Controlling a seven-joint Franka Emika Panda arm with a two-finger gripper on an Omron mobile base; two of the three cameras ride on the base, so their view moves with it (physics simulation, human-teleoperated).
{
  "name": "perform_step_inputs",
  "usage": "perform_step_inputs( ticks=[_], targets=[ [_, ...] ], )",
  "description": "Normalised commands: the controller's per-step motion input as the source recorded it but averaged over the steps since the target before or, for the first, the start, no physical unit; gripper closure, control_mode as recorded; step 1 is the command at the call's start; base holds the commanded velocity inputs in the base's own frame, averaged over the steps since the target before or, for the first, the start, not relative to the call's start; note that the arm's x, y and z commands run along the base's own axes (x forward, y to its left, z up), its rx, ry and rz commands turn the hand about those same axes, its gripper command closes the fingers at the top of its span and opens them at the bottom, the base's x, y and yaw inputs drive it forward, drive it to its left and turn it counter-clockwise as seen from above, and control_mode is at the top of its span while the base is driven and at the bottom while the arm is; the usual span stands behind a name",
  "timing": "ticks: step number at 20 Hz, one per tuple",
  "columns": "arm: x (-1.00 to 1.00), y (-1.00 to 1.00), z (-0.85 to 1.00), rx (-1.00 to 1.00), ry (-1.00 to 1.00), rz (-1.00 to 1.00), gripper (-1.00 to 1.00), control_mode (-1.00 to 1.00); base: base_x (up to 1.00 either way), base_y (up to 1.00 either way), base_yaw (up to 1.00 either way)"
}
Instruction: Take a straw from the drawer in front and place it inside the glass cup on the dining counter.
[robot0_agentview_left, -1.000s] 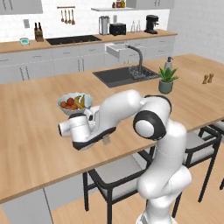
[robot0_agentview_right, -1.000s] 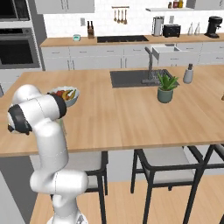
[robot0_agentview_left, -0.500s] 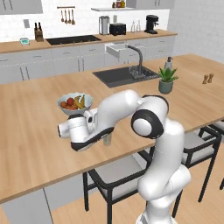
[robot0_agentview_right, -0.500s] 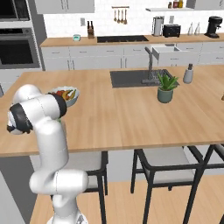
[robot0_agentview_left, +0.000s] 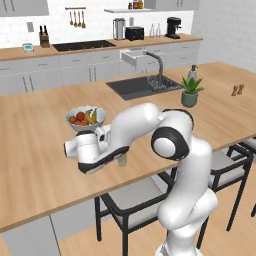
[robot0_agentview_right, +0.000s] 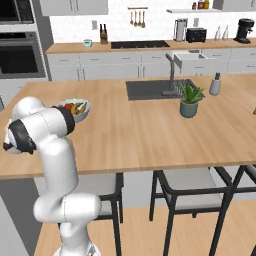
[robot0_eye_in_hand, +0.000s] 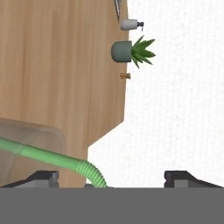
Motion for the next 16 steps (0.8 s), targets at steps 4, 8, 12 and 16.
perform_step_inputs(
  ticks=[4, 8, 12, 16],
  targets=[
    [-0.05, 0.00, 0.01, 0.33, 0.04, 0.00, -1.00, -1.00, 0.00, 0.00, 0.00],
    [0.00, 0.00, 0.00, 0.37, 0.07, 0.00, -1.00, -1.00, 0.00, 0.00, 0.00],
    [0.01, 0.00, 0.00, 0.33, 0.07, 0.00, -1.00, -1.00, 0.00, 0.00, 0.00],
    [0.00, -0.01, 0.04, 0.32, 0.06, 0.00, -1.00, -1.00, 0.00, 0.00, 0.00]
  ],
)
